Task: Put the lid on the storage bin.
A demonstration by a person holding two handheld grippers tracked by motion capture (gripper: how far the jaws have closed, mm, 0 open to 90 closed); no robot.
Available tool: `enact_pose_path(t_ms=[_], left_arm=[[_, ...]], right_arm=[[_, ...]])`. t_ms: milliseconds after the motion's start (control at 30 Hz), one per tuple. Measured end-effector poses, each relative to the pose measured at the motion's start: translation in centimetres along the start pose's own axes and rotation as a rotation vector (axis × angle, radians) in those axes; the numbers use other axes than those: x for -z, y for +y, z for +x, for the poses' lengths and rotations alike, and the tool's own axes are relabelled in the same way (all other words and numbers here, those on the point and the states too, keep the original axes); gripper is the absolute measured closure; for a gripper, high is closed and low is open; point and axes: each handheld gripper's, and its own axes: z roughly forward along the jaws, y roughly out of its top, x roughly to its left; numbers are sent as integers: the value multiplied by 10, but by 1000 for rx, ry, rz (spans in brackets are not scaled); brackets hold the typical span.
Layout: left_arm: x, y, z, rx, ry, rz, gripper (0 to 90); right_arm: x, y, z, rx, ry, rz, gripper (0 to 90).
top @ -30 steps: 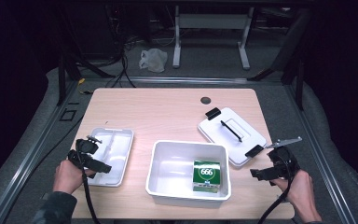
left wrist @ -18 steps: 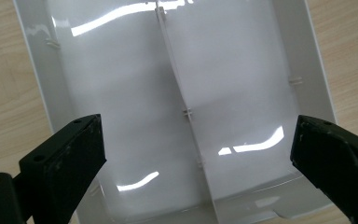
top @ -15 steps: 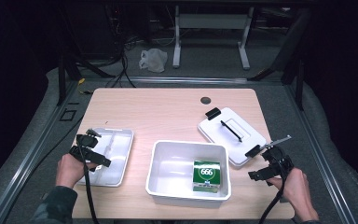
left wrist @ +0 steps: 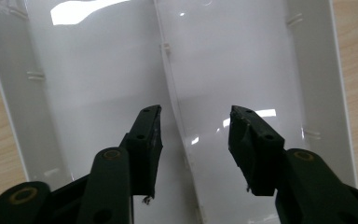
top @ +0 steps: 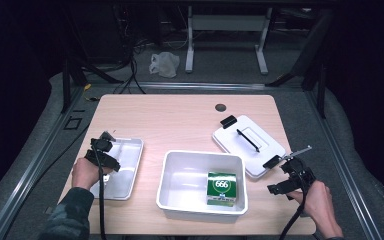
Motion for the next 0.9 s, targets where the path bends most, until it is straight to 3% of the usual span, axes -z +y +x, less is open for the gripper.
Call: enact_pose_path(t_ms=[133,333,900], left_arm=[[-4,1,1,9,12,-4,675],[-9,3,0,14,35,-7,761],[-18,6,-3,18,66,17,829]], right_arm=[[0,2,3,12,-3,2,61],[0,2,4,16,-5,3,64],[-1,3,5,20,1,6,67]])
